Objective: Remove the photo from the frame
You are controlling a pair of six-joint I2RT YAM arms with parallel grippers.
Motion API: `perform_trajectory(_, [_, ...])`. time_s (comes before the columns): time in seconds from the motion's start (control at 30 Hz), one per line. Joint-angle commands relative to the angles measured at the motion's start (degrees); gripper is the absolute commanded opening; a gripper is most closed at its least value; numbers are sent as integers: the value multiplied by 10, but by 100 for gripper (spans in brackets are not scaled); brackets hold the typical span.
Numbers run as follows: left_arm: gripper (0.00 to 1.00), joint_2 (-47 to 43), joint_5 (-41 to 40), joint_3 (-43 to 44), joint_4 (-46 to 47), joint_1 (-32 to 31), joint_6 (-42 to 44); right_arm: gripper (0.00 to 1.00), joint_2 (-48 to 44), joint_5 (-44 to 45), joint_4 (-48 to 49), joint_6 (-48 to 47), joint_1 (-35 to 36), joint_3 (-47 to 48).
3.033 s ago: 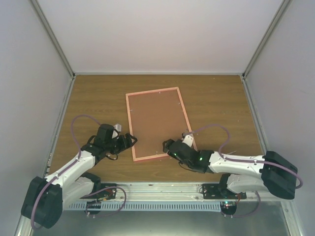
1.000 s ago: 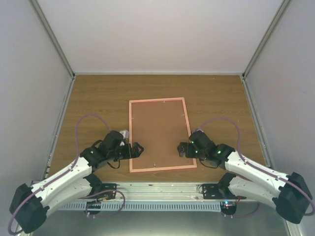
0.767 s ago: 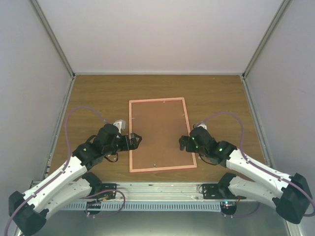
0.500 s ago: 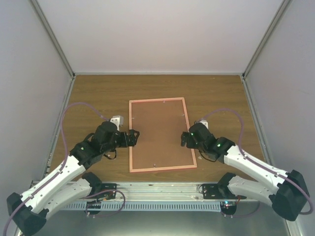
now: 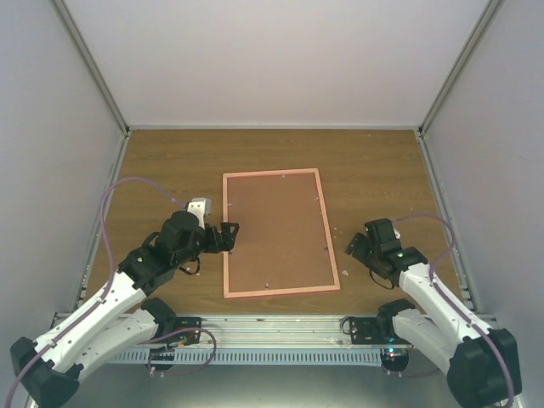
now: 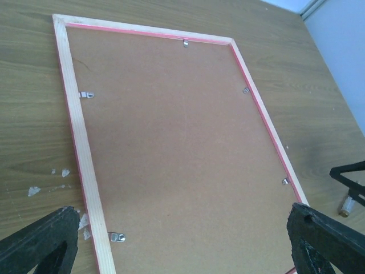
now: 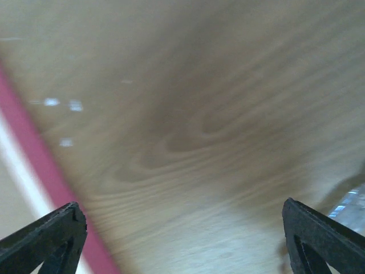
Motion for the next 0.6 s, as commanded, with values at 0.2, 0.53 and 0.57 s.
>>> perform_trajectory(0.2, [99, 18, 51, -30, 82, 15, 15, 80, 58, -64, -7, 17, -126, -44])
perform_trajectory(0.53, [99, 35, 80, -22, 89, 17, 23, 95, 75, 16, -142, 14, -128, 106])
perform_trajectory(0.57, [99, 30, 79, -23, 88, 17, 24, 97, 84, 31, -160, 21, -129, 113])
